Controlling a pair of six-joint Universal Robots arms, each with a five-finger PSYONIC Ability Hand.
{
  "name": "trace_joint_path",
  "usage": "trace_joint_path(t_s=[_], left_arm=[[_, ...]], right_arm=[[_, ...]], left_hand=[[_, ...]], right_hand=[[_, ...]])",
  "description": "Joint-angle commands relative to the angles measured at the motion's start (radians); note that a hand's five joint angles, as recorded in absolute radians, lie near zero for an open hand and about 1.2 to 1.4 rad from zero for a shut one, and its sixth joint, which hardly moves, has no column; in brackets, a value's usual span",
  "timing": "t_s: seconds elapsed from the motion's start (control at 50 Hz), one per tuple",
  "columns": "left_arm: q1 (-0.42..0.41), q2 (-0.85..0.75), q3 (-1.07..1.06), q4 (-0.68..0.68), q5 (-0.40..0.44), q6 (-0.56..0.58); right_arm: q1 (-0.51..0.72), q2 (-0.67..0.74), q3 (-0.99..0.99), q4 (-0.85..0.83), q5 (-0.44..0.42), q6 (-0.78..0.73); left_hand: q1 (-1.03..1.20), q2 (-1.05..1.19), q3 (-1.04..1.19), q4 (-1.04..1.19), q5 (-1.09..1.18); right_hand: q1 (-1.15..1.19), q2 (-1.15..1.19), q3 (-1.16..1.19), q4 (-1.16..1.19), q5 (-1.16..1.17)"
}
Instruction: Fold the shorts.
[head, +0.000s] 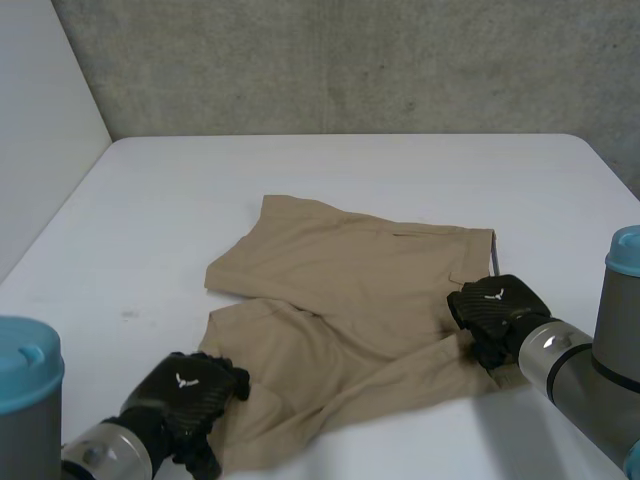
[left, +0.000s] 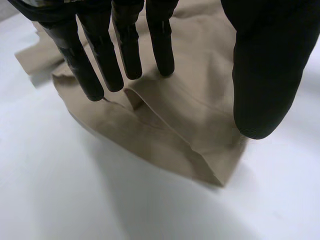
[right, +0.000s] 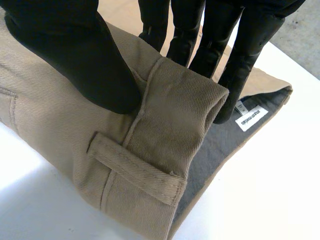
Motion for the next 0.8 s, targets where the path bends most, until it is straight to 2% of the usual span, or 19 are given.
trace_joint_path(t_s=[0.02, 0.12, 0.16, 0.34, 0.46, 0.56, 0.72, 0.8], left_arm=[[-0.022, -0.02, -0.03, 0.077, 0.001, -0.029], [-0.038, -0.029, -0.022, 0.097, 0.001, -0.031], [-0.038, -0.035, -0.022, 0.115, -0.001, -0.031], [-0.081, -0.09, -0.007, 0.165, -0.011, -0.028], [-0.117, -0.038, 0.031, 0.132, -0.023, -0.013], [-0.105, 0.163, 0.097, -0.007, -0.04, 0.038], [-0.105, 0.341, 0.156, -0.228, -0.045, 0.159], [-0.104, 0.414, 0.16, -0.294, -0.047, 0.184]], right_arm=[[0.005, 0.0, 0.003, -0.001, 0.004, -0.002], [0.002, 0.0, 0.003, -0.001, 0.017, -0.002], [-0.001, 0.0, 0.003, -0.001, 0.021, -0.002], [-0.004, -0.01, 0.002, -0.001, 0.028, -0.002], [-0.001, -0.081, 0.001, 0.042, 0.031, -0.039], [-0.003, -0.205, 0.009, 0.185, 0.011, -0.148], [-0.006, -0.361, -0.002, 0.37, 0.01, -0.252], [-0.004, -0.446, -0.002, 0.435, 0.01, -0.295]], left_hand=[[0.05, 0.063, 0.056, 0.072, 0.077], [0.076, 0.089, 0.082, 0.098, 0.104], [0.155, 0.168, 0.161, 0.177, 0.182], [0.906, 0.918, 0.912, 0.928, 0.933], [0.907, 0.919, 0.913, 0.929, 0.934], [0.907, 0.919, 0.913, 0.929, 0.934], [0.907, 0.919, 0.913, 0.929, 0.934], [0.907, 0.919, 0.913, 0.929, 0.934]], right_hand=[[0.428, 0.183, 0.209, 0.204, 0.217], [0.428, 0.183, 0.209, 0.204, 0.217], [0.428, 0.183, 0.209, 0.204, 0.217], [0.428, 0.183, 0.209, 0.204, 0.217], [0.428, 0.183, 0.209, 0.204, 0.217], [0.428, 0.183, 0.209, 0.204, 0.217], [0.428, 0.183, 0.209, 0.204, 0.217], [0.428, 0.183, 0.209, 0.204, 0.217]])
